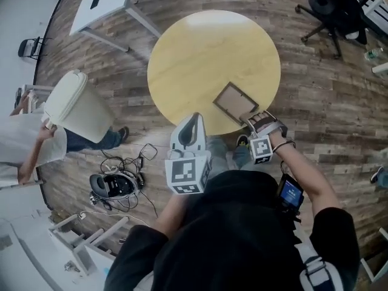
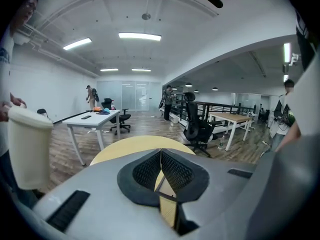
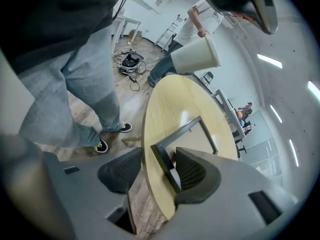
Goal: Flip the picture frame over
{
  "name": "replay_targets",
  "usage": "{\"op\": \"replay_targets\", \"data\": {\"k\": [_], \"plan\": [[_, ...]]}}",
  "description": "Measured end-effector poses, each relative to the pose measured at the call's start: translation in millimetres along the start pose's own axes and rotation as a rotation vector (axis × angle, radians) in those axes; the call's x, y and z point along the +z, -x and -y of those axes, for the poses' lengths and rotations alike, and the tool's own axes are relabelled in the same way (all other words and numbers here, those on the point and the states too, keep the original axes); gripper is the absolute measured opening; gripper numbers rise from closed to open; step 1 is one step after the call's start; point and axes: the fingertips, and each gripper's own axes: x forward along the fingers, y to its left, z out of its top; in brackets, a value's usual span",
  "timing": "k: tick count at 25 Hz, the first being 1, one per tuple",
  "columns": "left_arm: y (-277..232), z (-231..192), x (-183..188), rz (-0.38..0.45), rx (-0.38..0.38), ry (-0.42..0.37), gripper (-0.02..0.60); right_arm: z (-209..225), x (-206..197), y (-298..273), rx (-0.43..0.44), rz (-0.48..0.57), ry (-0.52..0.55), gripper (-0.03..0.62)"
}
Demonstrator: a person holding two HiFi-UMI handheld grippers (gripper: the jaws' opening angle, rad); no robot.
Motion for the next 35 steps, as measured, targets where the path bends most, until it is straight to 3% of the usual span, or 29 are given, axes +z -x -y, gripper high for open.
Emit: {"op": "replay_targets", "data": {"k": [6,11,18,24,26,32,35], "plan": [[-1.3,13.1,1.2,0.013,-0.013,-0.019,0.021,-13.5,1.6,15.7,0.055,0.033,-0.025,0.141],[-1.1,21.1,1.3,0.018,-0.010,-0.021,0.021,-1.1,13.0,43.7,0.080,0.150,-0.182,0.111],[2.4,10.3,12.2,0.035,0.000,-0.029,0.021,65.8,37.4,75.3,0.130,0.352,-0.659,0.086],[2.1,14.3,16.6,0.041,0.007,-0.037,0.021,109.8,25.4,99.1,0.320,0.734,-1.410,0.086],[2.0,12.2,16.6,0.038,0.007,-0.035,0.021,117.8,12.3,101.2,0.347,0.813,-1.596,0.086],[0.2,6.4,21.9,0.042,0.010,-0.035,0.021,122.3,-35.4,99.4,0.280,0.907,-1.926,0.081],[4.6,4.2,22.7,0.042,0.007,-0.035,0.021,122.5,-47.6,101.0,0.228,0.926,-2.020,0.080]]}}
